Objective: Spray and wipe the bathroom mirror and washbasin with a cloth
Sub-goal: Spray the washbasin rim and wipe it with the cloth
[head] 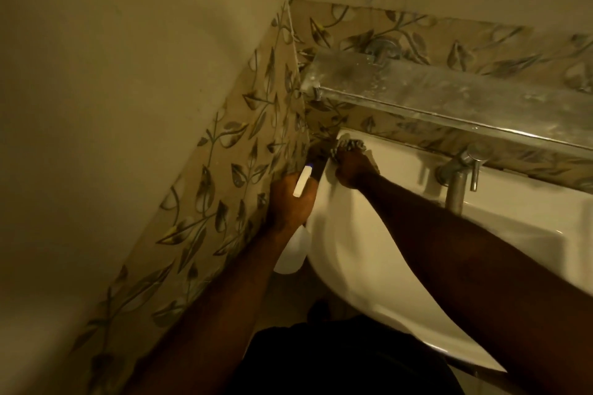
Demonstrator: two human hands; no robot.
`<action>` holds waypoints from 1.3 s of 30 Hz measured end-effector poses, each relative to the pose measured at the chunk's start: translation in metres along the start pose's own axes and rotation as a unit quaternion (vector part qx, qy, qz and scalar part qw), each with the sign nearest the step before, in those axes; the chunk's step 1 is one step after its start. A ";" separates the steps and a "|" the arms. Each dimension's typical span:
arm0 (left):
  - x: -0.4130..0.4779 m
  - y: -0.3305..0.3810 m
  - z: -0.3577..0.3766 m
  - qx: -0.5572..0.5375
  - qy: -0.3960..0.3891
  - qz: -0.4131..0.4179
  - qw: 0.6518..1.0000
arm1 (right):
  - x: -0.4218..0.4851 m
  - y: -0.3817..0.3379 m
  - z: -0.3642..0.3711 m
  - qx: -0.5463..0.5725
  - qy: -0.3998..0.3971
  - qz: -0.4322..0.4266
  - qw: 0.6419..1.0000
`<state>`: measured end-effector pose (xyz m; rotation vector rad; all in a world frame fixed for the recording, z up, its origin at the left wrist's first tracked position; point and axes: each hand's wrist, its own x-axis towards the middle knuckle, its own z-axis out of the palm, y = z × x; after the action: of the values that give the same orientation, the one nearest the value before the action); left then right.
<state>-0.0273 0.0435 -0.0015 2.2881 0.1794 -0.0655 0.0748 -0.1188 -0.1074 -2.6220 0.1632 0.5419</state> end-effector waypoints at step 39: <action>-0.118 0.127 0.059 -0.117 -0.231 0.218 0.941 | -0.312 0.108 -0.038 0.829 0.214 0.123 0.502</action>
<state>-0.1242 -0.0965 0.0666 1.9617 -0.5346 -0.3292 -0.2198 -0.2249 0.0046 -0.6797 0.7511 -0.2647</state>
